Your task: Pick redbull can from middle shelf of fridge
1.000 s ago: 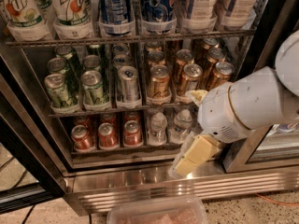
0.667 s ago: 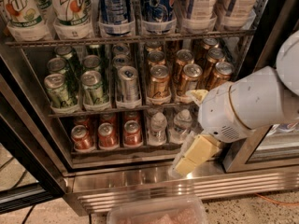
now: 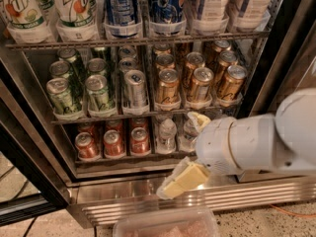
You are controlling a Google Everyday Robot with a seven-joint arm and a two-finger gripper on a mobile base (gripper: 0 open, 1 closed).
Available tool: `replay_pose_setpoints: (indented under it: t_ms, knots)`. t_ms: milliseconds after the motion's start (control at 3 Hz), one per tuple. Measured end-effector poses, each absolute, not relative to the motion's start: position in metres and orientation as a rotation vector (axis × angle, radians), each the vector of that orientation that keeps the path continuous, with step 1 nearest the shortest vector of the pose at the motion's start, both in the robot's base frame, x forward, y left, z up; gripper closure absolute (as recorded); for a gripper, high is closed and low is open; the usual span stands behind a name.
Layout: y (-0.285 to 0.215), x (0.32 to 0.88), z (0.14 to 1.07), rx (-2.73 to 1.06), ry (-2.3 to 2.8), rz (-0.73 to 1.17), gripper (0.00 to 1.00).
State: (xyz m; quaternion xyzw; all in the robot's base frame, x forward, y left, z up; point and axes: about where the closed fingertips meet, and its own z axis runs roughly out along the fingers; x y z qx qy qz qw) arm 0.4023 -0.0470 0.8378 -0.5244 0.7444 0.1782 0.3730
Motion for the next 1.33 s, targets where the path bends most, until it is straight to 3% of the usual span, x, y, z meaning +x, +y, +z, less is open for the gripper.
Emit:
replay_pose_setpoints:
  t_ms: [667,1333]
  knots:
    - [-0.012,0.44,0.819,-1.126,1.746,0.403,0.0]
    - [-0.016,0.485,0.826,-0.841,1.773,0.257,0.0]
